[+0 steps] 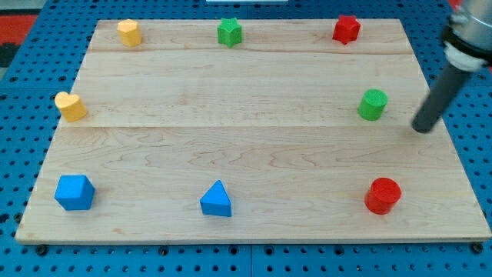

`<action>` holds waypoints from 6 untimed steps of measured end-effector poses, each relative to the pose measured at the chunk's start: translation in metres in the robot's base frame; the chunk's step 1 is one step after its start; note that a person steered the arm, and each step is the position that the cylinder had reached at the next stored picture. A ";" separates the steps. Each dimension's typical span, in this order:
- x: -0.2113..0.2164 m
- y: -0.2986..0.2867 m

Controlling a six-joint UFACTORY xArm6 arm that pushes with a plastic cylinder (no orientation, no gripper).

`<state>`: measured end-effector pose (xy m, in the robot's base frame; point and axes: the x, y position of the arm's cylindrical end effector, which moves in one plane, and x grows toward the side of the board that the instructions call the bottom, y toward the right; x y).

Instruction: Push the green circle towards the bottom left of the red star

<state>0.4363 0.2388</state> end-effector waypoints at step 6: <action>-0.057 -0.156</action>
